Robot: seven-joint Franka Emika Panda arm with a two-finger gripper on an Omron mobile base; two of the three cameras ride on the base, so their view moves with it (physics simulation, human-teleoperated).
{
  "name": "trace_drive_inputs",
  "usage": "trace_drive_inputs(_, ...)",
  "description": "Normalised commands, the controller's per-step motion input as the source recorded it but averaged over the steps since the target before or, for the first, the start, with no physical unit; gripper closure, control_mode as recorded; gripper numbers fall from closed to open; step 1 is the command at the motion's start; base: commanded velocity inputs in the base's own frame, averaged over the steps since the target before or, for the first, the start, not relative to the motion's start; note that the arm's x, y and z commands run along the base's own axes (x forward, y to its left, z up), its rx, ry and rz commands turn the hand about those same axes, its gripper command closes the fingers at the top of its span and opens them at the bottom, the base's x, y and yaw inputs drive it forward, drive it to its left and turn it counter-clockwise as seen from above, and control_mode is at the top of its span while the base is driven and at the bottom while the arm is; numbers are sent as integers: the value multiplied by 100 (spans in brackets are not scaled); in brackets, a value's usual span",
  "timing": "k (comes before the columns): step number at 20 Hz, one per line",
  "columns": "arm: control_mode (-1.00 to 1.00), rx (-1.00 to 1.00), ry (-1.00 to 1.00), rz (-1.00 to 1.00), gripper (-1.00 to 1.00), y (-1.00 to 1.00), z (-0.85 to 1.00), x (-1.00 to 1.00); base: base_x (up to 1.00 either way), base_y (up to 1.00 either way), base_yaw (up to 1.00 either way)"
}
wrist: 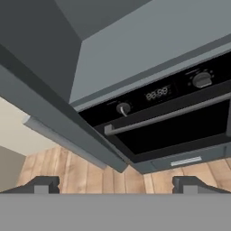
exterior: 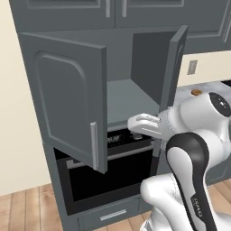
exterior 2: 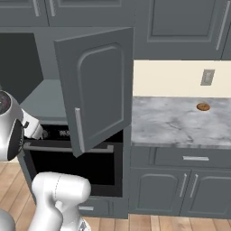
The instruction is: Close all open cabinet doors.
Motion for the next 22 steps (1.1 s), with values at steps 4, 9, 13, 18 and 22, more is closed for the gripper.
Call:
trace_drive_inputs(4,-100,0,-27,0,-100,-7,2,-94,0,0,0)
trace_drive_inputs(9,-100,0,-30,0,-100,-29,26,-69,0,0,0)
trace_drive_inputs(13,-100,-1,-29,0,-100,-36,45,3,0,0,0)
trace_drive_inputs(18,-100,0,-27,0,-100,-49,39,41,0,0,0)
trace_drive_inputs(22,-100,0,-22,3,-100,-65,38,63,0,0,0)
